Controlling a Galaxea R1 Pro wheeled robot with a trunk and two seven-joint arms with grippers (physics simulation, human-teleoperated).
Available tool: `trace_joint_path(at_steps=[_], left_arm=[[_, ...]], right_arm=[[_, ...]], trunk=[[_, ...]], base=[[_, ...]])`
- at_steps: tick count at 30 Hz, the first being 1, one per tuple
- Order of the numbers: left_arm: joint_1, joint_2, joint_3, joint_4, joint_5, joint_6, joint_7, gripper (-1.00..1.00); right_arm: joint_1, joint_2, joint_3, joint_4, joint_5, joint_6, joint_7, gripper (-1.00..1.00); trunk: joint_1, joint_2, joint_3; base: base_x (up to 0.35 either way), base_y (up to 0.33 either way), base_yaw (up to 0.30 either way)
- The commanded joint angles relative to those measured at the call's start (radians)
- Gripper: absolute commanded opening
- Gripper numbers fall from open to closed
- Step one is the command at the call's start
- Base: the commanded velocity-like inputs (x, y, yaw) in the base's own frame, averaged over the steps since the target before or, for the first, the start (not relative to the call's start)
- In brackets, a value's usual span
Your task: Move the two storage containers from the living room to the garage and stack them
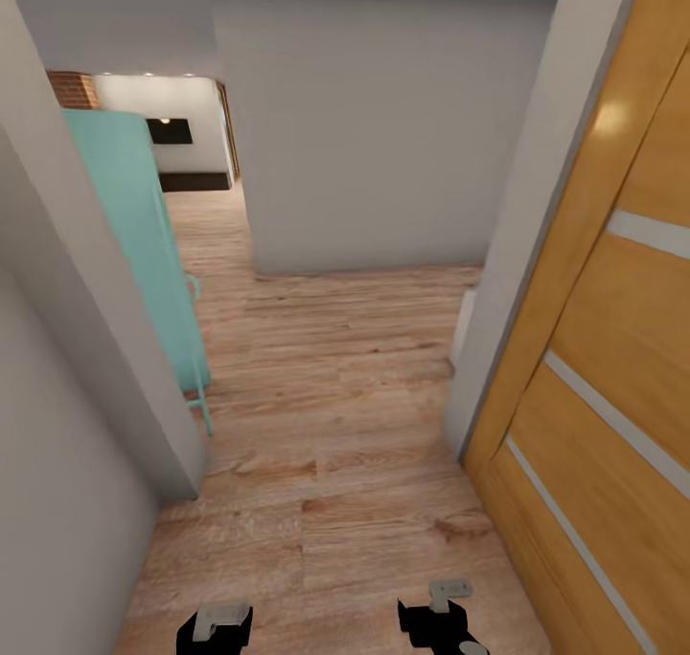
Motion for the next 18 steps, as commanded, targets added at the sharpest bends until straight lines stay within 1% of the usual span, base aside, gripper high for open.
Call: trace_joint_path(at_steps=[1, 18], left_arm=[[-0.001, 0.000, 0.003, 0.001, 0.001, -0.003, -0.002, 1.00], [-0.001, 0.000, 0.003, 0.001, 0.001, -0.003, -0.002, 1.00]], right_arm=[[-0.001, 0.000, 0.002, 0.001, 0.001, -0.003, -0.002, 1.00], [-0.001, 0.000, 0.002, 0.001, 0.000, -0.003, -0.002, 1.00]], trunk=[[0.001, 0.000, 0.001], [0.001, 0.000, 0.028]], base=[[0.344, 0.000, 0.000], [0.344, 0.000, 0.000]])
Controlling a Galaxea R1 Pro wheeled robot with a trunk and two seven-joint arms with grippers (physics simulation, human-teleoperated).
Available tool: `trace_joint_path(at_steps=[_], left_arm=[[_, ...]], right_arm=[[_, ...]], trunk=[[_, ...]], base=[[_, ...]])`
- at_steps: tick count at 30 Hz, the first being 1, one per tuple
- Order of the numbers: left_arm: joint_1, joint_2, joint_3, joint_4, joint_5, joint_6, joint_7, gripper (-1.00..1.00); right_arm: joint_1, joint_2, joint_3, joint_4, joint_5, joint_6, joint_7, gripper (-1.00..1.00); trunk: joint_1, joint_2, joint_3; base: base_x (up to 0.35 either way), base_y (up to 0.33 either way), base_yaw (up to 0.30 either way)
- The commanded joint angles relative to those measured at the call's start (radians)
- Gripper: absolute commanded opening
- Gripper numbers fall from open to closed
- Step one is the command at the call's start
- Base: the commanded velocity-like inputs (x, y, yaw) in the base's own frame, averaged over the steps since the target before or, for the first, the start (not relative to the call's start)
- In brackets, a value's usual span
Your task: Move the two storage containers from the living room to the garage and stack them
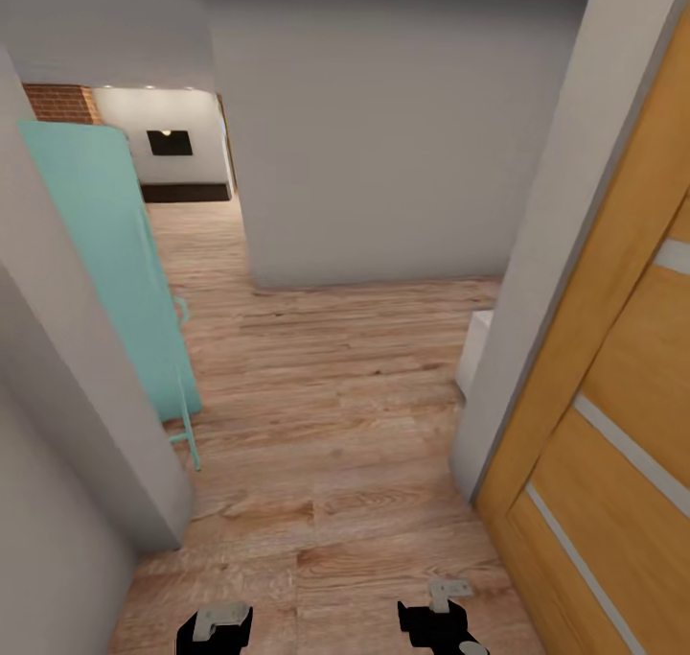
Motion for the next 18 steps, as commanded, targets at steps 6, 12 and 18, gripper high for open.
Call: trace_joint_path(at_steps=[6, 12, 18], left_arm=[[-0.001, 0.000, 0.003, 0.001, 0.001, -0.003, -0.002, 1.00], [-0.001, 0.000, 0.003, 0.001, 0.001, -0.003, -0.002, 1.00], [-0.001, 0.000, 0.003, 0.001, 0.001, -0.003, -0.002, 1.00]], right_arm=[[-0.001, 0.000, 0.002, 0.001, 0.001, -0.003, -0.002, 1.00], [-0.001, 0.000, 0.002, 0.001, 0.001, -0.003, -0.002, 1.00], [-0.001, 0.000, 0.002, 0.001, 0.001, -0.003, -0.002, 1.00]], trunk=[[0.001, 0.000, 0.009], [0.001, 0.000, 0.019], [0.001, 0.000, 0.028]], base=[[0.344, 0.000, 0.000], [0.344, 0.000, 0.000], [0.344, 0.000, 0.000]])
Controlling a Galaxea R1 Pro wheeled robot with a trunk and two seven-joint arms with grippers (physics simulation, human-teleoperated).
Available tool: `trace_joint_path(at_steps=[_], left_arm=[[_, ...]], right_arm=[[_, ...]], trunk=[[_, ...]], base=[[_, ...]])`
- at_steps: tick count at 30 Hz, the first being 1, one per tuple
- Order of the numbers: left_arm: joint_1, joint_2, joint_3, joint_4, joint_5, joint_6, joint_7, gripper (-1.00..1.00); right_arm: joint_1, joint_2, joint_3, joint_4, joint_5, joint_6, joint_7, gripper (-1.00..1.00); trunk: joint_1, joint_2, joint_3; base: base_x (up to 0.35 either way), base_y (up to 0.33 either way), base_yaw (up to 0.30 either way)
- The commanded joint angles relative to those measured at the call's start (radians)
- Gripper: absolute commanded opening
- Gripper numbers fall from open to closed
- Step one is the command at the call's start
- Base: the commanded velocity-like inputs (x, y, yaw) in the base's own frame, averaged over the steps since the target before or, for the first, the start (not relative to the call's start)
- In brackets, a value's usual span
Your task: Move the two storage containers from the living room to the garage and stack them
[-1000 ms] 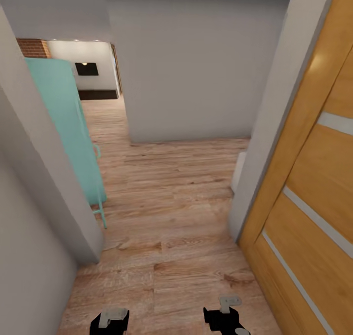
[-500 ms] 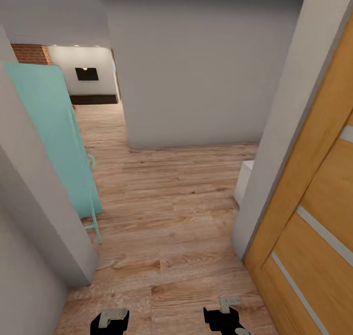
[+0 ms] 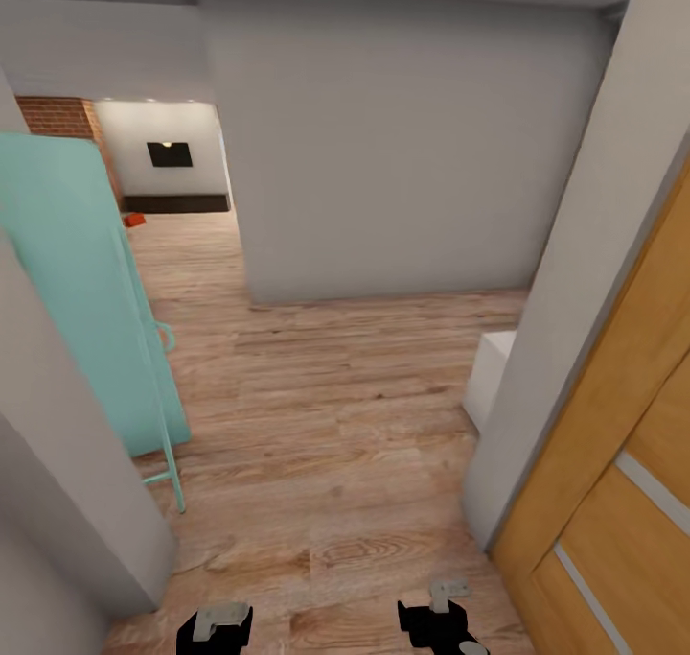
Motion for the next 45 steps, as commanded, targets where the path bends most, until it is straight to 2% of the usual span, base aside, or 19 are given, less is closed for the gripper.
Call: trace_joint_path(at_steps=[1, 24, 45], left_arm=[[-0.001, 0.000, 0.003, 0.001, 0.001, -0.003, -0.002, 1.00], [-0.001, 0.000, 0.003, 0.001, 0.001, -0.003, -0.002, 1.00], [-0.001, 0.000, 0.003, 0.001, 0.001, -0.003, -0.002, 1.00]], right_arm=[[-0.001, 0.000, 0.002, 0.001, 0.001, -0.003, -0.002, 1.00], [-0.001, 0.000, 0.002, 0.001, 0.001, -0.003, -0.002, 1.00], [-0.001, 0.000, 0.002, 0.001, 0.000, -0.003, -0.002, 1.00]], trunk=[[0.001, 0.000, 0.001], [0.001, 0.000, 0.037], [0.001, 0.000, 0.040]], base=[[0.344, 0.000, 0.000], [0.344, 0.000, 0.000], [0.346, 0.000, 0.000]])
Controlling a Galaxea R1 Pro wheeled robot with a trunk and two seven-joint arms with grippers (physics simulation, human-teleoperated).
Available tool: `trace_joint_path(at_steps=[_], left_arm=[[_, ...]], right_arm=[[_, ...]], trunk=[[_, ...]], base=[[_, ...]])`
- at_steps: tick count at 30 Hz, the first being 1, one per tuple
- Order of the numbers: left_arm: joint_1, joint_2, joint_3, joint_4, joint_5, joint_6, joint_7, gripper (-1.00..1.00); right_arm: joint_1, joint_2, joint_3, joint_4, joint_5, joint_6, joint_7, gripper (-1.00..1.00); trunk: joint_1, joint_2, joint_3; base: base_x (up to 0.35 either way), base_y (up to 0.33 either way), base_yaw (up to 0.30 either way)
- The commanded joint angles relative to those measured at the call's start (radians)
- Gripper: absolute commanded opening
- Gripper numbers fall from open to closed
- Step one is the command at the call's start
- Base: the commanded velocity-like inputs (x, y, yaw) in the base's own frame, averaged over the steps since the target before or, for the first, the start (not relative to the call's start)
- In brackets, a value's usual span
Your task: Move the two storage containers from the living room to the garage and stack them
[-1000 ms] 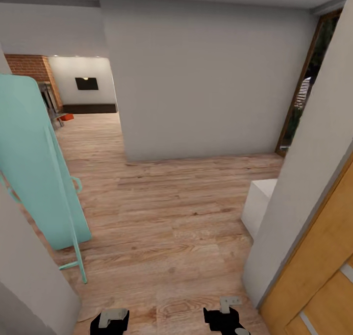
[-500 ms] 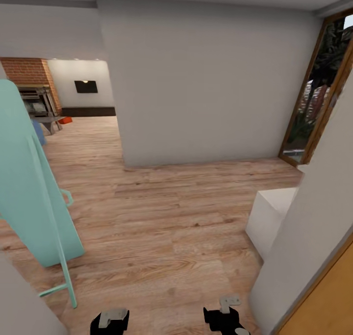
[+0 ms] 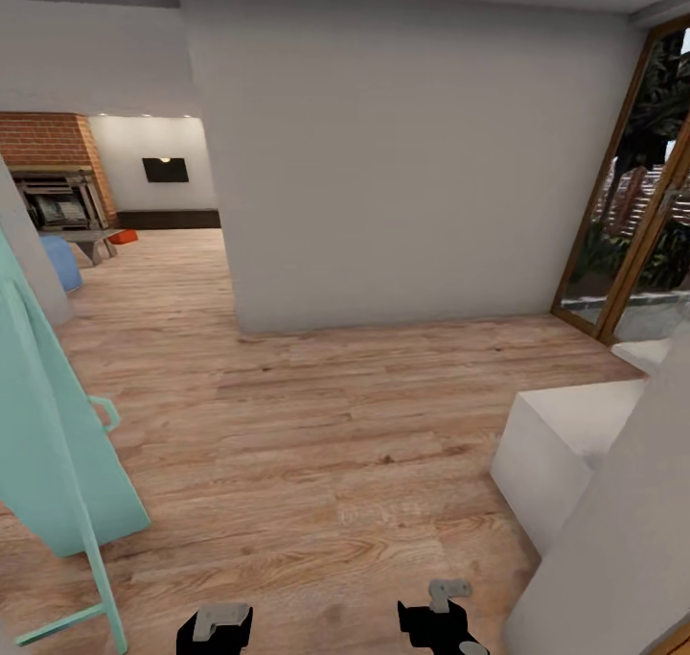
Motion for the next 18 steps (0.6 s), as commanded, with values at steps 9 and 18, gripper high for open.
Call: trace_joint_path(at_steps=[9, 18], left_arm=[[-0.001, 0.000, 0.003, 0.001, 0.001, -0.003, -0.002, 1.00], [-0.001, 0.000, 0.003, 0.001, 0.001, -0.003, -0.002, 1.00]], right_arm=[[-0.001, 0.000, 0.002, 0.001, 0.001, -0.003, -0.002, 1.00], [-0.001, 0.000, 0.002, 0.001, 0.001, -0.003, -0.002, 1.00]], trunk=[[0.001, -0.001, -0.001], [0.001, -0.001, -0.001]], base=[[0.346, 0.000, 0.086], [0.346, 0.000, 0.064]])
